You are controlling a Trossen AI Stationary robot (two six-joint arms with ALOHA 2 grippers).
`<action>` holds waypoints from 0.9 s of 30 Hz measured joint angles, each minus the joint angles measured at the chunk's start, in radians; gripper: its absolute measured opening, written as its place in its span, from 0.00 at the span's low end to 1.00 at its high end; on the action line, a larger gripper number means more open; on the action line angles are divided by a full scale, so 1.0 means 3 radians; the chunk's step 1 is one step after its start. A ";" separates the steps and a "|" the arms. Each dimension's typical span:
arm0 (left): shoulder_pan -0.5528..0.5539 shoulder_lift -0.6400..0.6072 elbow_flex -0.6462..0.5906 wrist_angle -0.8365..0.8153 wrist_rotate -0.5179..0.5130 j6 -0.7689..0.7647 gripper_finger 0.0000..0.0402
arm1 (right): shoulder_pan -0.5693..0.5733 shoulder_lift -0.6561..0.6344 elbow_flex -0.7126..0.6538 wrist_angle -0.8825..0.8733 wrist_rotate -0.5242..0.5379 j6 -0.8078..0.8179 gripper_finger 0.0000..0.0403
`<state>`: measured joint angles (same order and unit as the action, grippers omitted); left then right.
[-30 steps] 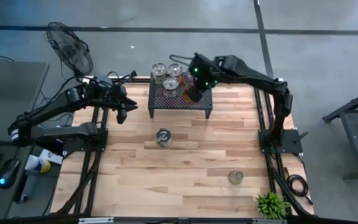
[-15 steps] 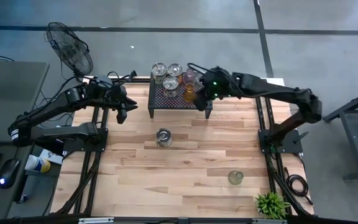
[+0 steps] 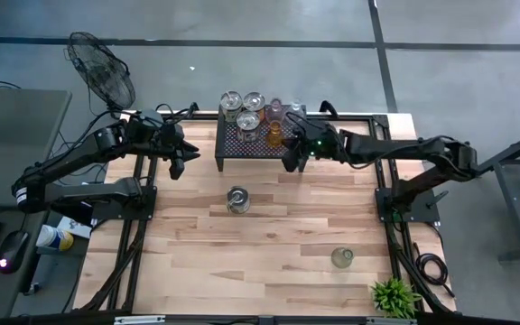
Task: Pick & Place candle stick holders
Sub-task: Put the yellow candle holder on the shelf
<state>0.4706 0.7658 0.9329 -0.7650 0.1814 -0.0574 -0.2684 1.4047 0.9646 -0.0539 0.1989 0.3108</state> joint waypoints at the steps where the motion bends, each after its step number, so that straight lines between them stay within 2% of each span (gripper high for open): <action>1: 0.0000 0.0000 0.0000 0.0000 0.0000 0.0000 0.23 | 0.0001 0.0002 -0.0059 0.0074 0.0011 0.0002 0.00; 8: 0.0000 0.0000 0.0000 0.0000 0.0000 -0.0001 0.23 | 0.0001 0.0028 -0.0279 0.0363 0.0020 -0.0007 0.00; 27: 0.0000 0.0000 0.0000 0.0000 -0.0015 -0.0002 0.23 | -0.0010 0.0391 -0.0281 0.0693 0.0103 -0.0168 0.00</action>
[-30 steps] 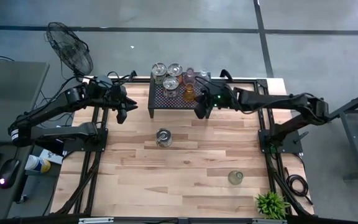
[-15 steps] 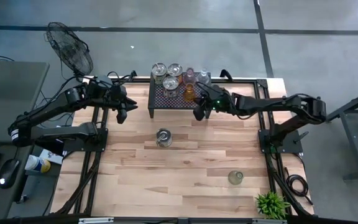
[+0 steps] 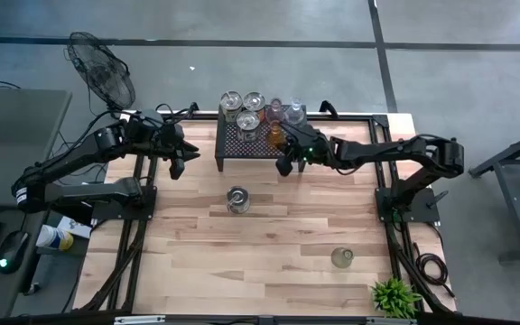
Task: Pick & Place candle stick holders
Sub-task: Put the yellow candle holder on the shelf, then adjust the silver scented candle can on the shelf
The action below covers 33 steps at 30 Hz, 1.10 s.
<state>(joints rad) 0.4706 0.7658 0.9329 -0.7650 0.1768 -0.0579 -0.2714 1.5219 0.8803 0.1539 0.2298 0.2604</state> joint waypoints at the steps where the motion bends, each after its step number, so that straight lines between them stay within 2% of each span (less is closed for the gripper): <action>1: 0.0000 0.0000 0.0000 0.0000 0.0000 0.0000 0.23 | -0.0011 0.0009 0.0000 0.0010 -0.0001 0.0000 0.00; 18: 0.0000 0.0000 0.0000 0.0000 -0.0006 -0.0001 0.23 | -0.0272 0.0014 0.0000 0.0144 -0.0115 0.0000 0.00; 28: 0.0000 0.0001 0.0000 0.0006 -0.0013 -0.0077 0.23 | -0.0237 -0.0016 0.0000 0.0123 -0.0167 0.0005 0.00; 33: 0.0001 0.0022 0.0000 0.0089 -0.0127 -0.0085 0.23 | -0.0192 -0.0166 0.0001 0.0006 -0.0168 0.0008 0.00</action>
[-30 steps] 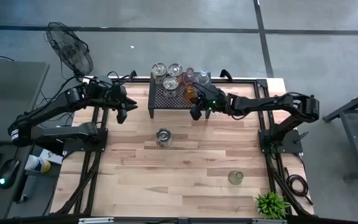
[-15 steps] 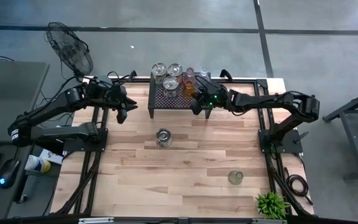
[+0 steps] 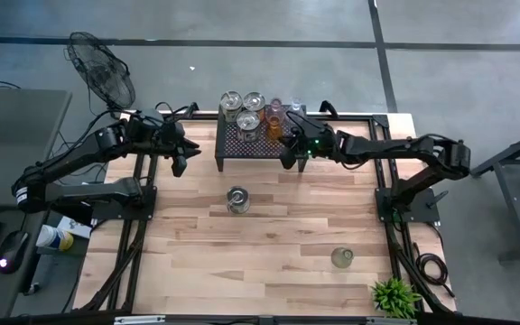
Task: Pick & Place candle stick holders
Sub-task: Adjust the silver scented candle can on the shelf
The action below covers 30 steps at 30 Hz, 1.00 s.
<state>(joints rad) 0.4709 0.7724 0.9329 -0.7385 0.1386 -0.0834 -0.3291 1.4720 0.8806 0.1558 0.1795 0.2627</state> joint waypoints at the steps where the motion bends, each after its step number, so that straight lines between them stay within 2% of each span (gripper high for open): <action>1: 0.0000 0.0017 0.0000 0.0016 -0.0022 -0.0001 0.23 | 0.0011 -0.0046 0.0000 -0.0056 0.0000 0.0012 0.00; 6: 0.0000 0.0144 0.0000 0.0213 -0.0061 -0.0001 0.23 | 0.0061 -0.0316 0.0000 -0.0306 0.0046 0.0110 0.00; 16: 0.0000 0.0702 0.0000 0.0764 -0.0063 -0.0001 0.23 | 0.0211 -0.0942 0.0000 -0.0821 0.0217 0.0084 0.00; 22: 0.0000 0.1079 0.0000 0.1056 -0.0246 -0.0085 0.23 | 0.0256 -0.1301 0.0000 -0.1156 0.0219 0.0062 0.00; 30: 0.0000 0.1590 -0.0001 0.1358 -0.0388 0.0365 0.23 | 0.0257 -0.1619 0.0000 -0.1522 0.0189 -0.0054 0.00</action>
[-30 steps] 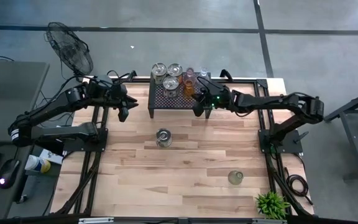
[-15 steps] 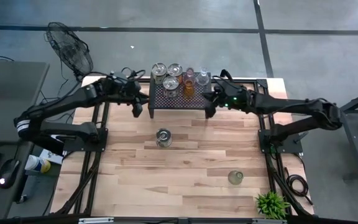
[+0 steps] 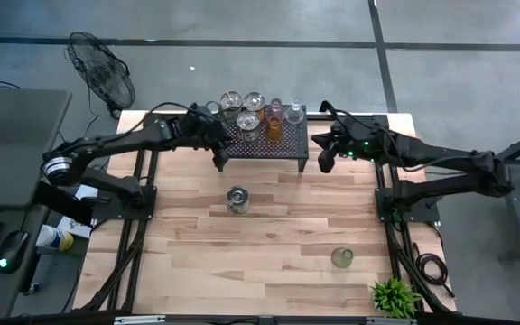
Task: Pick & Place candle stick holders
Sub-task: Adjust the silver scented candle can on the shelf
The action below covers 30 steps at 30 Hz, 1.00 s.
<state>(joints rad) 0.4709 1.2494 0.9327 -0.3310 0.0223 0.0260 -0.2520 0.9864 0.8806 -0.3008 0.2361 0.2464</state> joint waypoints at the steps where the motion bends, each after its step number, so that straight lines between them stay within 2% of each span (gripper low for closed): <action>1: 0.0000 0.0051 0.0000 0.0027 -0.0004 0.0110 0.23 | 0.0000 -0.0025 0.0000 -0.0040 -0.0004 -0.0008 0.00; 4: 0.0001 0.0150 -0.0001 0.0042 -0.0075 0.0330 0.23 | 0.0000 -0.0089 0.0000 -0.0129 -0.0014 -0.0038 0.00; 8: 0.0068 0.0195 -0.0001 0.0103 -0.0266 0.0367 0.23 | -0.0001 -0.0139 0.0000 -0.0218 -0.0036 -0.0086 0.00; 12: 0.0204 0.0194 -0.0001 0.0304 -0.0102 0.0339 0.23 | -0.0001 -0.0158 0.0000 -0.0252 -0.0074 -0.0153 0.00; 17: 0.0311 0.0194 -0.0001 0.0405 -0.0073 0.0281 0.23 | -0.0001 -0.0155 0.0000 -0.0258 -0.0163 -0.0212 0.00; 22: 0.0303 0.0194 -0.0001 0.0557 0.0148 0.0248 0.23 | -0.0001 -0.0155 0.0000 -0.0263 -0.0202 -0.0238 0.00; 30: 0.0306 0.0194 -0.0001 0.0719 0.0209 0.0167 0.23 | -0.0001 -0.0155 0.0000 -0.0284 -0.0227 -0.0240 0.00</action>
<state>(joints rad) 0.5629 1.3075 0.9325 -0.1154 0.0849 0.0762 -0.2523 0.9398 0.8806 -0.3859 0.1680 0.1745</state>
